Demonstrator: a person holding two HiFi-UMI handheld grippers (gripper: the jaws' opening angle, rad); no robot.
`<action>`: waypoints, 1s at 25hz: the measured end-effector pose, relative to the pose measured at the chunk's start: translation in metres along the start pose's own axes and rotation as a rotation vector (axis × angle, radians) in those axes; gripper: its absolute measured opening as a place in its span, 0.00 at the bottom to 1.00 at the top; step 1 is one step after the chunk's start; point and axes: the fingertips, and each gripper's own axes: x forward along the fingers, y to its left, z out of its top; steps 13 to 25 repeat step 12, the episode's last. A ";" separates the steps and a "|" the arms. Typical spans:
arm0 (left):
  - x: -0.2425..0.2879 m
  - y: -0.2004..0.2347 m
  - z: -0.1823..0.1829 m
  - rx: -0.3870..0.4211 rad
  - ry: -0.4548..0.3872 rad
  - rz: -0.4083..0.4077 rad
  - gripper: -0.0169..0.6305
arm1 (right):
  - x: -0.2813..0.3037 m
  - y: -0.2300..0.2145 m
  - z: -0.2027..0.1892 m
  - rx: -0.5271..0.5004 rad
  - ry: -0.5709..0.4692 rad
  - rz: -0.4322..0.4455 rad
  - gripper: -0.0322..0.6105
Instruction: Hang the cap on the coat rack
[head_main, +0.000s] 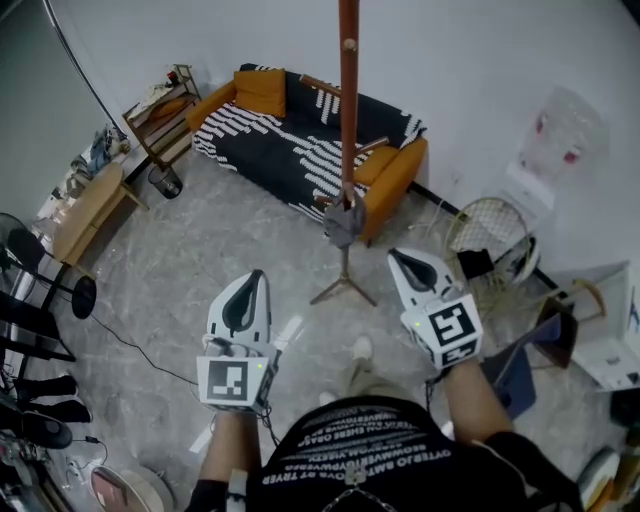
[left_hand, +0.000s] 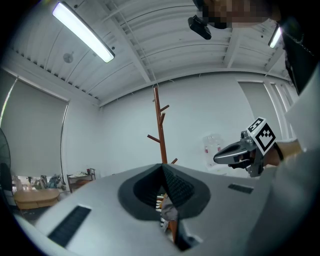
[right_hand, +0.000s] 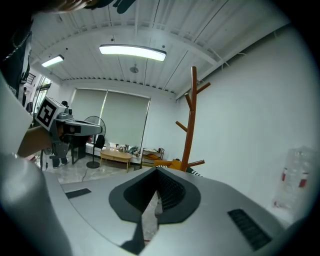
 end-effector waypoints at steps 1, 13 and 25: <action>-0.004 -0.001 0.000 -0.002 0.000 -0.004 0.03 | -0.003 0.002 0.001 0.000 0.001 -0.003 0.05; -0.009 -0.008 -0.024 0.002 0.040 -0.030 0.03 | -0.002 0.018 -0.013 0.003 0.009 0.016 0.05; -0.009 -0.008 -0.024 0.002 0.040 -0.030 0.03 | -0.002 0.018 -0.013 0.003 0.009 0.016 0.05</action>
